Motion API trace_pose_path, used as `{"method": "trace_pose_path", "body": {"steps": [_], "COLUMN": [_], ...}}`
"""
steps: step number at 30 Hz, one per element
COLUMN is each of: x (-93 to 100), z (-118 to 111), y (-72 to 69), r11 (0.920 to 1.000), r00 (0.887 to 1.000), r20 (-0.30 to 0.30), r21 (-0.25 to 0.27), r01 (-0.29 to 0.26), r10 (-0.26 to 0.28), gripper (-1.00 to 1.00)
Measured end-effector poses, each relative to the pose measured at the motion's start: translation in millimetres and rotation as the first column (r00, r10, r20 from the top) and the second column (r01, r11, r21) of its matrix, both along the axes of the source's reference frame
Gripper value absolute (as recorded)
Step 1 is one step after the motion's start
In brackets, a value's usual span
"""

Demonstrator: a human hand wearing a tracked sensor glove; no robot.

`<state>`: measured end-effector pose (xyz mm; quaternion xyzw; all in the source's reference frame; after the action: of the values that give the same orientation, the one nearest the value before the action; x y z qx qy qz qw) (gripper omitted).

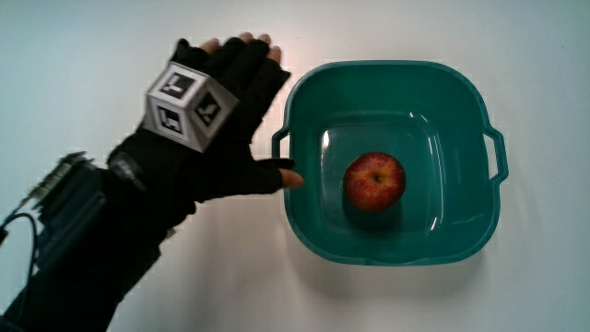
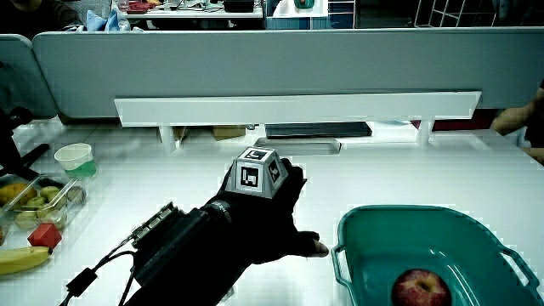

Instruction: Pick apple from plate

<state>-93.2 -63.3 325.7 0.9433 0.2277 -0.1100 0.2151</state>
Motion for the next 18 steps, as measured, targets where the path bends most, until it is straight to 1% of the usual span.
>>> {"method": "trace_pose_path", "body": {"steps": [1,2,3,4,5,6,7,8,9,10,11,12,13,15,18], "x": [4.4,6.9,7.3,10.5,13.5,15.2,18.8,22.2,25.2,28.0,31.8,34.6,37.0,44.7,56.2], "z": [-5.0,-5.7,1.4,3.6,5.0,11.1,19.7,20.6,23.0,16.9,25.5,28.3,35.5,39.6,45.6], "y": [1.6,2.3,3.3,4.3,4.3,5.3,5.0,6.1,6.5,8.9,7.7,10.3,11.5,14.3,18.5], "r11": [0.9997,0.9988,0.9977,0.9985,0.9978,0.9964,0.9965,0.9945,0.995,0.9944,0.9906,0.9953,0.9903,0.9847,0.974], "r00": [1.0,0.999,0.999,1.0,0.999,0.998,0.994,0.995,0.992,0.996,0.987,0.994,0.995,0.993,0.991], "r20": [0.008,-0.01,-0.051,-0.029,-0.035,-0.059,-0.102,-0.097,-0.103,-0.085,-0.087,-0.089,-0.099,-0.111,-0.128], "r21": [0.009,-0.019,-0.068,-0.055,-0.052,-0.085,-0.069,-0.096,-0.061,-0.103,-0.017,-0.064,-0.133,-0.167,-0.216], "r01": [-0.025,-0.046,0.001,0.003,-0.041,0.005,-0.046,-0.042,-0.079,-0.023,-0.136,-0.072,-0.041,-0.052,-0.068], "r10": [0.025,0.046,-0.004,-0.004,0.039,-0.01,0.039,0.033,0.072,0.014,0.134,0.067,0.028,0.033,0.041], "gripper": [0.0,0.0,0.0,0.0,0.0,0.0,0.0,0.0,0.0,0.0,0.0,0.0,0.0,0.0,0.0]}}
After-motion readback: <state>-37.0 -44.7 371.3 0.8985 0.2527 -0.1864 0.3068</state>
